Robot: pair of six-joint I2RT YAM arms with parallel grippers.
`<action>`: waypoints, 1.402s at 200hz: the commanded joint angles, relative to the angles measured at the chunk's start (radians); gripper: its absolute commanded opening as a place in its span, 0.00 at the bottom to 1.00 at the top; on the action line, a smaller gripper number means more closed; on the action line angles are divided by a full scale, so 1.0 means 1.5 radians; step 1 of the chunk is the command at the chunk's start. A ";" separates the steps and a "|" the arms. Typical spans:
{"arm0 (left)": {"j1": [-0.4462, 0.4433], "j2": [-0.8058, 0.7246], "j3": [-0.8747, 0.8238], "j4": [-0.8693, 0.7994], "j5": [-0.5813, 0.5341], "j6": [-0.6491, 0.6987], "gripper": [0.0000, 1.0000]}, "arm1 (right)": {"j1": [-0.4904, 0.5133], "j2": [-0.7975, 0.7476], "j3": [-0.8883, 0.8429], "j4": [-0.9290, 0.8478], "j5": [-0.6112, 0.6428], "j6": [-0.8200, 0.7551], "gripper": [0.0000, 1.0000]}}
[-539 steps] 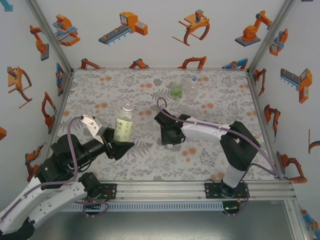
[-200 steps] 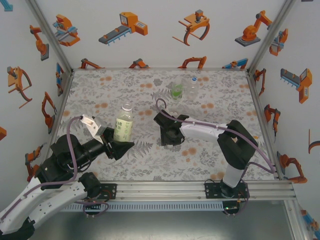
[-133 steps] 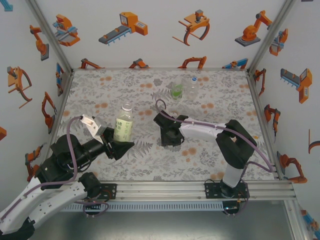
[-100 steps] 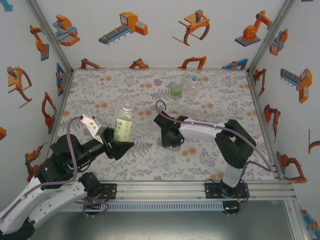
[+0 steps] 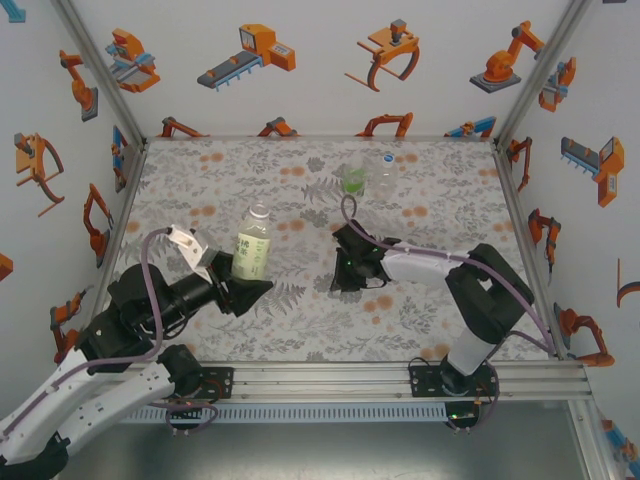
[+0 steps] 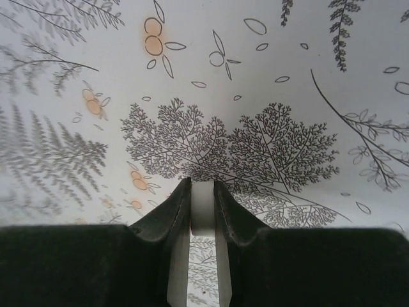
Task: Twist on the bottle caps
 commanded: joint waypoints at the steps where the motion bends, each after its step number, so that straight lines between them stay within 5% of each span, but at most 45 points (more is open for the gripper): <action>1: -0.001 0.009 0.009 0.046 0.017 -0.009 0.11 | -0.027 0.002 -0.066 0.119 -0.074 0.048 0.21; 69: -0.001 0.033 0.007 0.064 0.027 -0.012 0.11 | -0.064 -0.060 -0.126 0.010 -0.014 0.009 0.38; 135: -0.001 0.031 0.013 0.055 0.029 -0.014 0.11 | -0.063 -0.072 -0.069 -0.061 0.004 -0.012 0.38; 206: -0.001 0.011 0.003 0.035 0.004 -0.017 0.11 | 0.025 -0.034 0.123 -0.249 0.139 -0.082 0.48; 280: -0.001 0.001 0.002 0.027 0.001 -0.020 0.11 | 0.084 0.058 0.200 -0.292 0.179 -0.091 0.53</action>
